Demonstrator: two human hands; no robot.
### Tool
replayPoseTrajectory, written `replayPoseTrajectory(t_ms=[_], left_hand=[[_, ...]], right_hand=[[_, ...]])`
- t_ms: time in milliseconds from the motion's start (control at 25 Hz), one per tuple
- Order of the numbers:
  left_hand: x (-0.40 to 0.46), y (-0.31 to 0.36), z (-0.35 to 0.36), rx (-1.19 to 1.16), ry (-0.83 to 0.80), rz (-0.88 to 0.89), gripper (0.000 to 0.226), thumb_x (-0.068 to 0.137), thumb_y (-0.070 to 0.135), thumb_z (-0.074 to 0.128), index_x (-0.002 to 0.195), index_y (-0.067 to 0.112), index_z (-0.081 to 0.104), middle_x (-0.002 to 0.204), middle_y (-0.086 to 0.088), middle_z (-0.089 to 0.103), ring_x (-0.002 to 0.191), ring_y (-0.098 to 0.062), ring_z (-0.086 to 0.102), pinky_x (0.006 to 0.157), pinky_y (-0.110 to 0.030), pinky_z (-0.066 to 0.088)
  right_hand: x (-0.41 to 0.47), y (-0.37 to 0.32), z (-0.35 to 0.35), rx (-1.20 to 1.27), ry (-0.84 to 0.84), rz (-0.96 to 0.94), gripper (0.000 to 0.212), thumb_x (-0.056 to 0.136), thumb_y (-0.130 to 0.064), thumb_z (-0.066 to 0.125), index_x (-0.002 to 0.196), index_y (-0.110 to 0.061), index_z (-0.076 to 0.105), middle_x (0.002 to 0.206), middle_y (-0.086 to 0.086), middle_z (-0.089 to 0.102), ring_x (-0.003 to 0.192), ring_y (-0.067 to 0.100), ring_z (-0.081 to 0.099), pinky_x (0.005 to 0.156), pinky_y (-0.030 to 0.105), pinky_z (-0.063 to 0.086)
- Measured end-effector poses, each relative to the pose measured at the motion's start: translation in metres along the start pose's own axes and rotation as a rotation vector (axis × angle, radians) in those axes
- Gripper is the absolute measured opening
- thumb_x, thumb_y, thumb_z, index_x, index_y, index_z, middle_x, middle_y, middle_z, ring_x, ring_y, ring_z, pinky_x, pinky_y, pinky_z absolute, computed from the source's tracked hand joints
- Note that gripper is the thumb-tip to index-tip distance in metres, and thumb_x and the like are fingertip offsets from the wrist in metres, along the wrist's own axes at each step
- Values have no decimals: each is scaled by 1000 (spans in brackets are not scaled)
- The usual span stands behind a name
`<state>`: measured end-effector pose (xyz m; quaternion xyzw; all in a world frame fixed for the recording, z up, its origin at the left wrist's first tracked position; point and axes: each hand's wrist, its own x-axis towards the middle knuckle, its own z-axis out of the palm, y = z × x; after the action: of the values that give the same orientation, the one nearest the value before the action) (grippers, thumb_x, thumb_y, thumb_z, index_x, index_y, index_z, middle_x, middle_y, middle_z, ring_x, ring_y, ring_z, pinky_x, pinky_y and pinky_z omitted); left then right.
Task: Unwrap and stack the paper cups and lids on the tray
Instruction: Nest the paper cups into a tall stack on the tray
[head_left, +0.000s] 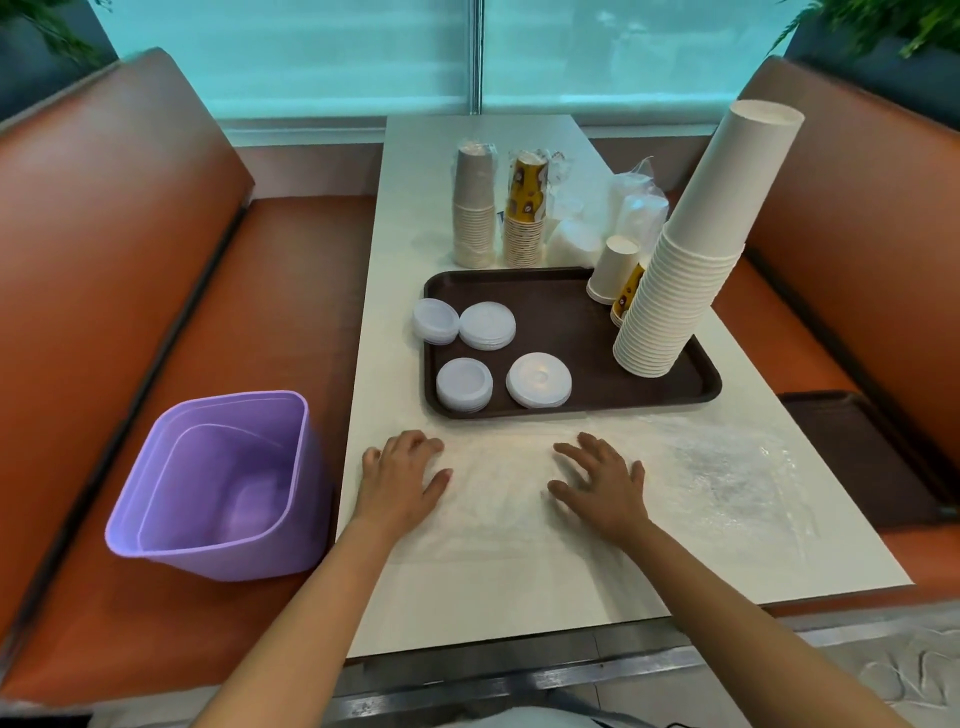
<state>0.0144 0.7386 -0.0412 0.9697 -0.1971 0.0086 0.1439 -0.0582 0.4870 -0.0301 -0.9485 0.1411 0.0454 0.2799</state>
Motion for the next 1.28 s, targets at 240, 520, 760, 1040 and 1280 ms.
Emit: replayPoseTrajectory(t_ms=[240,520,760,1040,1280], left_hand=[[23,32,-22,-90,182,-32,29,85,38,54,103,20,68,107,-2,61,94,-24,60,79,-40,38],[65,66,-42,-426,105,-186,25,89,24,60,113,17,63,114,1,59,90,-19,61,77,-31,49],[102,82,-51,-438,31,-230,20,90,23,58,109,19,63,98,7,57,89,-15,56,74,-23,41],[140,93,-48,-461,-16,-236,21,89,20,61,109,14,64,96,3,61,91,-16,60,83,-28,49],[168,106,-47,-476,1,-163,22,89,17,60,110,12,65,97,3,58,89,-12,57,82,-26,47]], right_hand=[[43,-19,-85,469,758,31,60,77,-16,72,130,-12,47,133,8,43,122,18,42,100,27,34],[112,10,-128,667,651,281,110,64,-24,87,148,-11,17,149,12,27,137,31,30,109,44,30],[140,25,-120,747,626,155,104,59,-17,89,141,-12,25,135,8,45,126,28,44,102,37,40],[140,54,-135,693,585,109,91,64,-13,86,138,-13,33,135,8,48,124,29,45,94,35,37],[122,58,-123,735,620,257,89,70,-20,83,141,-9,31,141,12,39,129,27,39,107,45,36]])
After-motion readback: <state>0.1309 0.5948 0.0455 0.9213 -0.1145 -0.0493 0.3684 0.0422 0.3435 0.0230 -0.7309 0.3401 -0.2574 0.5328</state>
